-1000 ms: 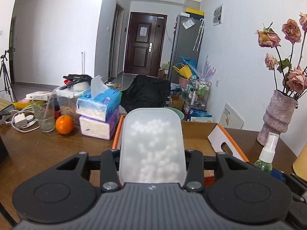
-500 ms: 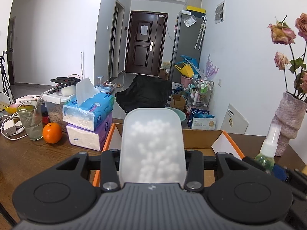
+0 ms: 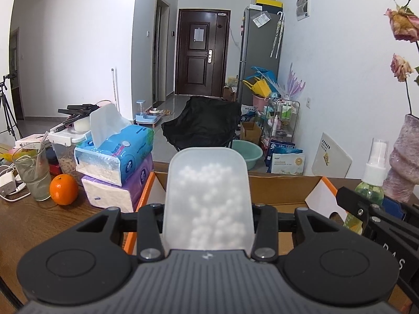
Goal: Organize rigid objects
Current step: 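Carry the swab container and green spray bottle over the red cardboard box with both grippers, then lower both items into the red box and open both grippers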
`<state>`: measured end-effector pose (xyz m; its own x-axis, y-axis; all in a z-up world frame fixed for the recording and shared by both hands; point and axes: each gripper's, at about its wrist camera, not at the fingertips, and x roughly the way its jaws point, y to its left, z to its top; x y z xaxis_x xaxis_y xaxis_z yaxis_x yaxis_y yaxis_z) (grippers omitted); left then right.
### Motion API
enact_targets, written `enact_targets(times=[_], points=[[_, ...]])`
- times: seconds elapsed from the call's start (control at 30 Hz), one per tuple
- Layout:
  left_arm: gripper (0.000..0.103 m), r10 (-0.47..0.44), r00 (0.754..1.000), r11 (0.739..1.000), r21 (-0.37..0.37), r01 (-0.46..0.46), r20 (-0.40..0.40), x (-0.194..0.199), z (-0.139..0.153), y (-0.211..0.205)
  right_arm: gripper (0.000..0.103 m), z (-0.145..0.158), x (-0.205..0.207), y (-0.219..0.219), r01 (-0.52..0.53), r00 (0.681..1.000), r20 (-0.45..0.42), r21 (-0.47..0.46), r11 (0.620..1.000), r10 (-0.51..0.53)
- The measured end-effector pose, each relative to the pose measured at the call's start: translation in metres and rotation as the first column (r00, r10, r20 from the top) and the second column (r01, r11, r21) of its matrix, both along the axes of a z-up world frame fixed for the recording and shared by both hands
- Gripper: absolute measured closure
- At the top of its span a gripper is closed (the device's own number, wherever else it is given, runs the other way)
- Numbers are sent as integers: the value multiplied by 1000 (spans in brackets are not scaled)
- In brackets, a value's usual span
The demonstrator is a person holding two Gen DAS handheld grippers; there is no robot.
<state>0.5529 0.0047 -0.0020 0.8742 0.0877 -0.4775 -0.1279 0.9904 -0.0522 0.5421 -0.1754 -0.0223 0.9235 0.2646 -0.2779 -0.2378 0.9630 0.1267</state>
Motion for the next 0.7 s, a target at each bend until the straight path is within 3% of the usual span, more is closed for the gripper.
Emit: enact_targets(times=[0.53,0.6,0.63,0.67,0.7], points=[[61,22,997,999,42,-19,-71,30,-23,10,73,-18,36,3,-14,996,-93,-51,999,9],[37,22,997,999,41,-19,-80,29,-24,12,72,-21,41,3,-13,991,-137,-68,998,3],[28,30,997,999,43,-27,-74,27,-23,13,67,-23,43,2,-10,988,-156,-76,997,-3],[11,44,997,998,46,-41,-66,26,-22,14,45,-25,44,2,-1,986,-168,-86,996,-14],[2,61,997,997,50,-59,-51,23,-20,15,29,-26,46,1,16,984,-178,-97,995,-33]])
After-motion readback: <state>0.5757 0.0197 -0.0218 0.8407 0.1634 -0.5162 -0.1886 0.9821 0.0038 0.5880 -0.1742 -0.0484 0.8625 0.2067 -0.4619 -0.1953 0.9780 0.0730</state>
